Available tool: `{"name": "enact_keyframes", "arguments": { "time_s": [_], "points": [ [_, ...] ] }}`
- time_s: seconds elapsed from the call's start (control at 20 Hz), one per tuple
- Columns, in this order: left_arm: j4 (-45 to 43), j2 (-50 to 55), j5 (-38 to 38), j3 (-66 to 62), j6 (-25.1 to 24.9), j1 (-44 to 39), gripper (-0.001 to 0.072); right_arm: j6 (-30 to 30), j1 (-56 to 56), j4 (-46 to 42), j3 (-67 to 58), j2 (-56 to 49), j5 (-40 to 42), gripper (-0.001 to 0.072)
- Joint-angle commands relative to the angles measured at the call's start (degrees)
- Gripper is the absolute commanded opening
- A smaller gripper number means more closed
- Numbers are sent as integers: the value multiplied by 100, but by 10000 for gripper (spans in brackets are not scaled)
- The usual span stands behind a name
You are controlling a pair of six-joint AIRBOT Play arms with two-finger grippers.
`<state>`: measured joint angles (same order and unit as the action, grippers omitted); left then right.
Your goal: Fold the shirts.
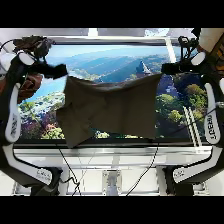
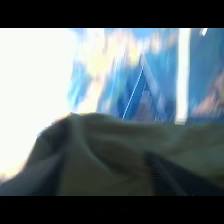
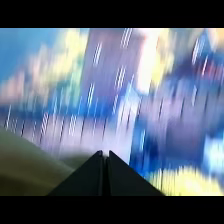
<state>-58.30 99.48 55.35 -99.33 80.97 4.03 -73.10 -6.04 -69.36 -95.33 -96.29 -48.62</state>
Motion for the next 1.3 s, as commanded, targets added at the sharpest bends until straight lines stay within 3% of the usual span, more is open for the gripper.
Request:
{"name": "enact_keyframes", "arguments": {
  "time_s": [0.0, 0.15, 0.25, 0.3, 0.4, 0.5, 0.55, 0.7, 0.9, 0.95, 1.05, 1.25],
  "points": [
    [730, 741, -1432, -1106, -240, 4, 715, -83, 17, 278, 48, -306, 2267, 435],
    [667, 702, -680, -1615, -238, 170, 697, -111, -160, 42, 50, -195, 1445, 436],
    [55, 511, 264, -1665, -354, 398, 519, -540, -398, -723, 50, -85, 337, 435],
    [-643, 363, 852, -1665, -422, 522, 466, -675, -518, -1191, 50, 2, -232, 435],
    [-1958, 57, 1991, -1659, -511, 769, 465, -730, -820, -1821, 72, 269, -1246, 435],
    [-2398, -251, 2916, -1593, -859, 1095, 464, -699, -1154, -1770, 273, 682, -1733, 435],
    [-2114, -472, 2977, -1346, -885, 1335, 412, -640, -1307, -1663, 531, 962, -1836, 436],
    [-1648, -909, 3154, -140, -1099, 1864, 356, -457, -1687, -1388, 1934, 1838, -2076, 437],
    [-1644, -931, 2813, 1679, -1335, 1978, 355, -155, -2079, -136, 4610, 3189, -1541, 436],
    [-1626, -931, 2538, 1982, -1342, 1978, 374, -107, -2096, 98, 5134, 3508, -1388, 437],
    [-1464, -896, 1969, 2319, -1364, 1978, 529, -103, -2111, 319, 5790, 3985, -1213, 437],
    [-378, -647, 1716, 2334, -1786, 1941, 528, -232, -2111, 426, 6177, 4581, -1309, 437]
  ]
}}
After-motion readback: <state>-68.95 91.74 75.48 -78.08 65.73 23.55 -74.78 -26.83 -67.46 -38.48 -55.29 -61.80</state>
